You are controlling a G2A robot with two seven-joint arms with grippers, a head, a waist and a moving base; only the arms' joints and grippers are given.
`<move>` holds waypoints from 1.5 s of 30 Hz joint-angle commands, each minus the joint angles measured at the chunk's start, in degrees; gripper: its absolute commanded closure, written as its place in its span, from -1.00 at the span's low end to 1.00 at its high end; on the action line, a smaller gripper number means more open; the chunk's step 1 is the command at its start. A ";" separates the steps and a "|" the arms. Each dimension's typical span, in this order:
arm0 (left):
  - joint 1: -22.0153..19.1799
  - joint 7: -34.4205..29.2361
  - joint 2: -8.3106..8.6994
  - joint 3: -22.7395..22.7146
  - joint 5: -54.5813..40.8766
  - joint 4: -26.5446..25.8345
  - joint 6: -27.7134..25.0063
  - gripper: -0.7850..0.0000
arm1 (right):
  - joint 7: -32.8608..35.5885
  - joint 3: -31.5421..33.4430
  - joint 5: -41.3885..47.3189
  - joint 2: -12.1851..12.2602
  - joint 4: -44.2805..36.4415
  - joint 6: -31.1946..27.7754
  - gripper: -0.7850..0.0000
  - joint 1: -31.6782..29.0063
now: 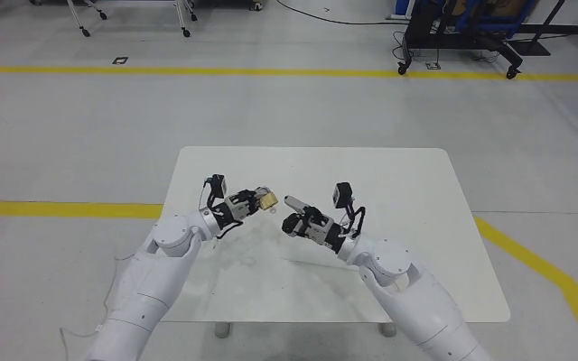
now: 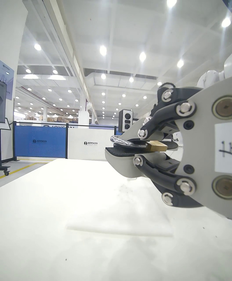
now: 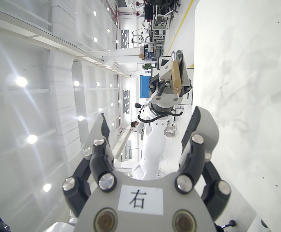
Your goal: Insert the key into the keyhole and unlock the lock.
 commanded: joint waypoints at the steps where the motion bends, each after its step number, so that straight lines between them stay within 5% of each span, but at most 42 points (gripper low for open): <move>1: -0.42 -0.72 -0.19 -0.29 -3.32 -0.68 1.30 1.00 | 0.18 -0.32 1.54 -0.26 0.72 -0.45 0.21 0.52; 16: -1.37 -0.24 -1.00 1.31 -5.06 -1.03 0.86 1.00 | 6.69 -0.99 8.78 -1.35 6.34 -6.19 0.36 2.60; 31: -1.11 -0.65 -1.02 1.48 -3.34 -1.69 0.26 1.00 | 11.41 -0.64 15.89 -2.14 11.24 -3.43 0.65 5.05; 42: -0.88 -0.84 -1.06 1.27 -3.40 -1.64 -0.09 1.00 | 11.16 -1.79 16.13 -2.83 13.18 -2.23 0.66 6.34; 45: -0.83 -1.09 -1.07 1.24 -3.37 -1.64 -0.20 1.00 | 10.98 -1.74 16.46 -2.95 13.64 -1.93 1.00 6.50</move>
